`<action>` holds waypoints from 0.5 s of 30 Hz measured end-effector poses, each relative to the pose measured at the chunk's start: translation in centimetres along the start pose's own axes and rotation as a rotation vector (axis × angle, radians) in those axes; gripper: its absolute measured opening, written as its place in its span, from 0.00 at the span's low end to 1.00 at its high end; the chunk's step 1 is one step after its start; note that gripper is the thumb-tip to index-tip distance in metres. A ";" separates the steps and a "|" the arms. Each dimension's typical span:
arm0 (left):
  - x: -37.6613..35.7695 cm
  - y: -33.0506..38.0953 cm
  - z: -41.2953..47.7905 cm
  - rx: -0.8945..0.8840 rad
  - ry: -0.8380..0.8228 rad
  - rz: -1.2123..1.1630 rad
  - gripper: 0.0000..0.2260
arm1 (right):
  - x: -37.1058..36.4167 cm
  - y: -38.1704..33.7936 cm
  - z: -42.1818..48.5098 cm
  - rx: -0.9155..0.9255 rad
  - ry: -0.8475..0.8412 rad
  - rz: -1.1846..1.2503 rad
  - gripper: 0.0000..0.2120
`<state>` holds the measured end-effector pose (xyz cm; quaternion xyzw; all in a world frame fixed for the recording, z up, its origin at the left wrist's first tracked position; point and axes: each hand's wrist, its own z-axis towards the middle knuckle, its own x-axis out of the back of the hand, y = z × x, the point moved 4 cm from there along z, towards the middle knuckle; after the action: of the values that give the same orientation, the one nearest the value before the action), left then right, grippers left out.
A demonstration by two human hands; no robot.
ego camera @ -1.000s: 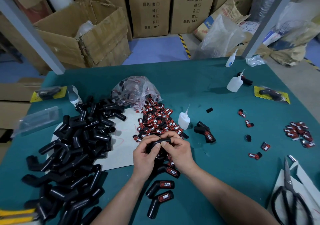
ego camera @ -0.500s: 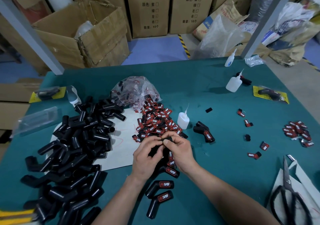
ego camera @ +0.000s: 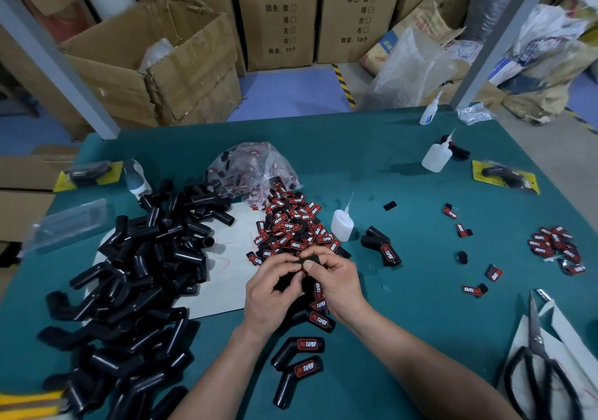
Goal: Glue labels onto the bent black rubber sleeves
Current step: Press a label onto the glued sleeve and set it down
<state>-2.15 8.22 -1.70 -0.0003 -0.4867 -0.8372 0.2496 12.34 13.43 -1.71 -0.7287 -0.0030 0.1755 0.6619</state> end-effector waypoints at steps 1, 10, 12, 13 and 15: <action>0.0 0.0 0.0 -0.004 -0.002 0.002 0.09 | 0.0 -0.1 0.0 -0.012 0.000 0.019 0.09; 0.2 -0.2 0.2 0.017 0.027 -0.051 0.08 | 0.0 -0.8 0.3 -0.052 -0.085 0.027 0.09; 0.1 -0.3 0.2 0.029 0.028 -0.067 0.07 | -0.1 -1.0 0.3 -0.032 -0.083 -0.028 0.11; 0.1 -0.4 0.2 0.035 0.027 -0.075 0.07 | -0.1 -1.1 0.3 -0.027 -0.082 -0.053 0.12; 0.1 -0.5 0.2 0.040 0.025 -0.091 0.08 | -0.1 -1.4 0.2 -0.015 -0.075 -0.090 0.12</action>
<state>-2.49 8.57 -2.01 0.0376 -0.4998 -0.8376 0.2173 12.48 13.79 -0.35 -0.7258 -0.0618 0.1727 0.6630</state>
